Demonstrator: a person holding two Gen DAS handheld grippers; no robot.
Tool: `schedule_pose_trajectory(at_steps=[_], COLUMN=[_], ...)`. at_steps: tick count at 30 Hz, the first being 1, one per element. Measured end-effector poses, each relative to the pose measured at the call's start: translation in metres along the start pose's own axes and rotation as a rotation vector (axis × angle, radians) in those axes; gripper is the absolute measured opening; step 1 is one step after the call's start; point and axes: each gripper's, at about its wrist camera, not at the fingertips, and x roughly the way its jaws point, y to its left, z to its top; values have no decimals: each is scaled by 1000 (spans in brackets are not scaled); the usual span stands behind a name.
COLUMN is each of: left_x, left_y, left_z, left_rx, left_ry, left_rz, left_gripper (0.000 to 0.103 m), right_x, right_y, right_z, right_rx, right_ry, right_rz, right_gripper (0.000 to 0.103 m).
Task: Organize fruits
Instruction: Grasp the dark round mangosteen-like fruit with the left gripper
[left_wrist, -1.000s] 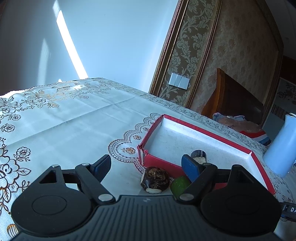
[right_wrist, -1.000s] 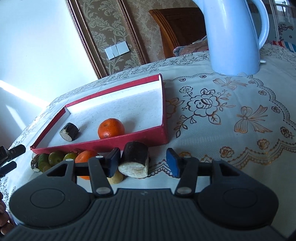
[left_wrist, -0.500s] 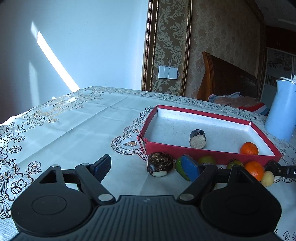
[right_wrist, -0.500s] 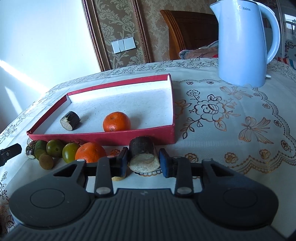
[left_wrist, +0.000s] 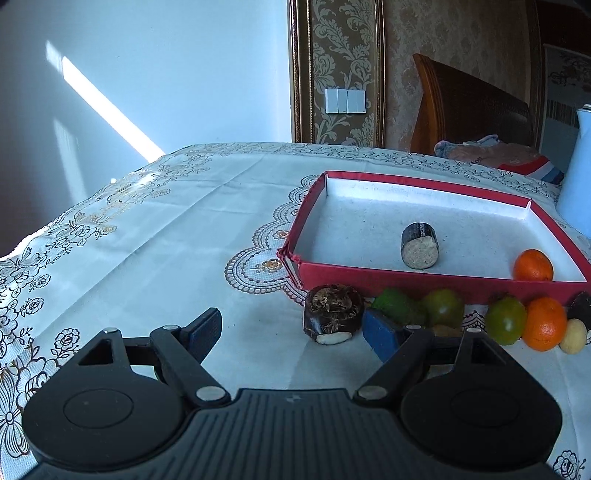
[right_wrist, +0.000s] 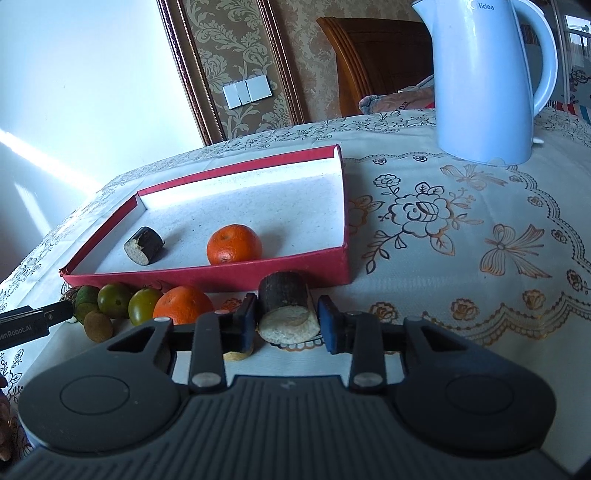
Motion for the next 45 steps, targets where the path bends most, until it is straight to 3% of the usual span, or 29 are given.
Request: schedule_pose_trajectory(at_steps=[6,14,17,19,21,35,36,39,45], left_x=[12,17,15,16,15,15,14,12,12], left_y=[-9,-6,-6,-5,-7,-9,-11,-13,-13], left_z=[8,9,8,7,5,5,4,4,4], left_rx=[55,21,13,0,-6,3,12,22,17], left_ry=[0,16,15,35,38,28,21,11,9], left_rz=[22,10,7,-21,-28,-16,-9,-45,-45], left_gripper=[84,83,81,70,67,66,65,40,40], right_x=[0,1,1,1,1,2,2,0,0], right_y=[-1,-1,-1,-1,0,11,11,12,12], right_z=[0,0,0,0,0,-1,-1,-2,-1], right_rx=[6,6,6,4,-3,-62,-68,-77,-75], right_ry=[-1,-1,-1,0,3,3,2,-2,-6], right_rz=[3,4,4,2,0,-37,-40,-46,-53], right_gripper=[33,33,33,33,33,32,33,32,33])
